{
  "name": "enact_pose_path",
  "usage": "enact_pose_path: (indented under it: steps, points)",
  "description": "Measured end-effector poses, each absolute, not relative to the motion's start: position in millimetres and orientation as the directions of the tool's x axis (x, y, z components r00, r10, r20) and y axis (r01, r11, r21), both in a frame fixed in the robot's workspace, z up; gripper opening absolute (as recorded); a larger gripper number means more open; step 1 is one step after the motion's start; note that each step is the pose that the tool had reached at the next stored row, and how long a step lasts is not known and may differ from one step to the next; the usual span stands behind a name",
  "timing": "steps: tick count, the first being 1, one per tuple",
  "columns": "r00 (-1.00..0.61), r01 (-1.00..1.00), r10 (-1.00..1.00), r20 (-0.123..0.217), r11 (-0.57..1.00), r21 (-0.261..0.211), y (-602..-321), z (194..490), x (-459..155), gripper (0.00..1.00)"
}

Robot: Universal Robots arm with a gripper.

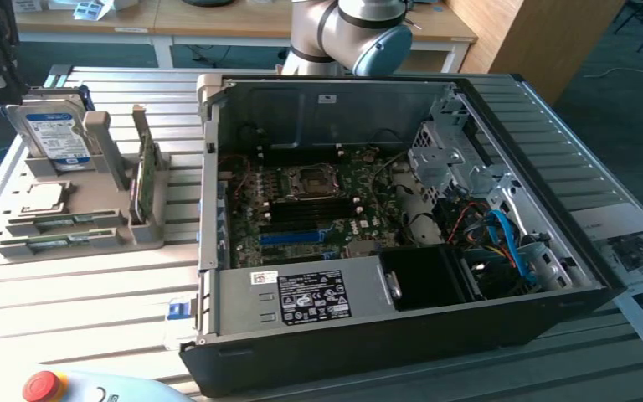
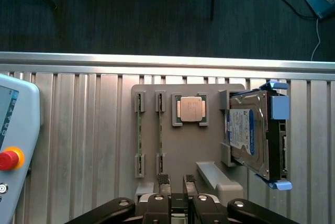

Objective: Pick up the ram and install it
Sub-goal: 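Pick up the ram and move it above insertion slot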

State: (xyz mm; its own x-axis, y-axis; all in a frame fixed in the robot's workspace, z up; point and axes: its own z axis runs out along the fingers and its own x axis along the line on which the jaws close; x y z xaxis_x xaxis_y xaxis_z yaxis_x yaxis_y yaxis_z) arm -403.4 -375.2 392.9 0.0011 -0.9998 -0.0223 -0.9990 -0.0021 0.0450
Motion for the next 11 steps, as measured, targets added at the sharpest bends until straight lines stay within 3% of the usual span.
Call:
enact_pose_path:
  steps: [11]
  points:
    - [0.001, -0.999, -1.0, -0.022, -0.002, 0.045, -375.2, 379.6, -403.4, 0.24]
